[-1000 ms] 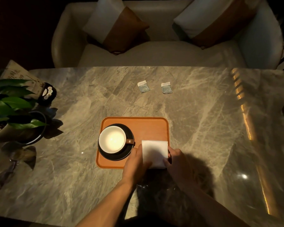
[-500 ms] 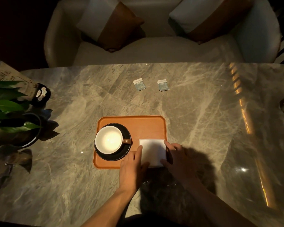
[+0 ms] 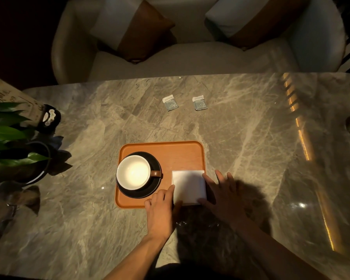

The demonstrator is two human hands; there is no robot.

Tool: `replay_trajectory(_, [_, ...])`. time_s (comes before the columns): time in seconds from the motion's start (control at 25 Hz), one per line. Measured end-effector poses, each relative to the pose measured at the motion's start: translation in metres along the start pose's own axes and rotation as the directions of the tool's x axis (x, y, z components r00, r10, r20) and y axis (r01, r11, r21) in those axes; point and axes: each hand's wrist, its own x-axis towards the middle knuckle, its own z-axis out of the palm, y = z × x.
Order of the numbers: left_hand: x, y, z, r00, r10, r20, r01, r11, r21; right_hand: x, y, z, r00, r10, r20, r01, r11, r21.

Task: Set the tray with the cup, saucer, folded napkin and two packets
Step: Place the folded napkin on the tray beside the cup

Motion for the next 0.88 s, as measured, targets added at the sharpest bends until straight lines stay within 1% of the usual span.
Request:
replay_trajectory(0.12, [0.003,-0.003,0.000,1.000,0.015,0.011,-0.015,1.000,0.017,0.000,0.000,0.002,0.999,0.013,0.039,-0.012,1.000,-0.008])
replay_trajectory(0.24, [0.008,-0.005,0.000,0.999,0.025,0.028,-0.025,1.000,0.019,0.001,-0.001,0.003,1.000,0.009,0.018,-0.009,1.000,-0.007])
replay_trajectory(0.36, [0.008,-0.007,-0.003,0.999,0.040,0.021,-0.039,0.999,-0.018,0.001,0.001,0.002,0.993,0.051,0.110,-0.049,0.999,-0.021])
replay_trajectory(0.44, [0.004,-0.009,-0.006,0.998,0.056,0.004,-0.056,0.997,-0.057,0.001,0.002,-0.002,0.991,0.059,0.121,-0.054,0.997,-0.048])
replay_trajectory(0.48, [0.001,-0.010,-0.008,0.998,0.063,-0.010,-0.064,0.995,-0.074,0.001,0.002,-0.007,0.993,0.049,0.109,-0.041,0.997,-0.073])
replay_trajectory(0.56, [-0.003,-0.010,-0.016,0.997,0.063,-0.049,-0.067,0.995,-0.081,0.004,0.003,-0.019,0.999,-0.018,0.043,0.023,0.992,-0.124])
replay_trajectory(0.64, [-0.001,-0.004,-0.031,0.994,0.094,-0.062,-0.098,0.993,-0.070,0.010,0.008,-0.033,0.998,-0.064,-0.021,0.061,0.993,-0.100])
replay_trajectory(0.72, [0.010,0.006,-0.051,0.983,0.185,-0.011,-0.185,0.981,-0.053,0.020,0.015,-0.050,0.998,-0.057,0.034,0.058,0.997,-0.059])
replay_trajectory(0.8, [0.028,0.018,-0.073,0.956,0.277,0.091,-0.276,0.961,-0.027,0.032,0.023,-0.069,0.990,-0.111,0.084,0.114,0.993,-0.035])
replay_trajectory(0.88, [0.049,0.032,-0.095,0.935,0.297,0.194,-0.305,0.952,0.007,0.045,0.028,-0.091,0.980,-0.176,0.097,0.180,0.983,-0.037])
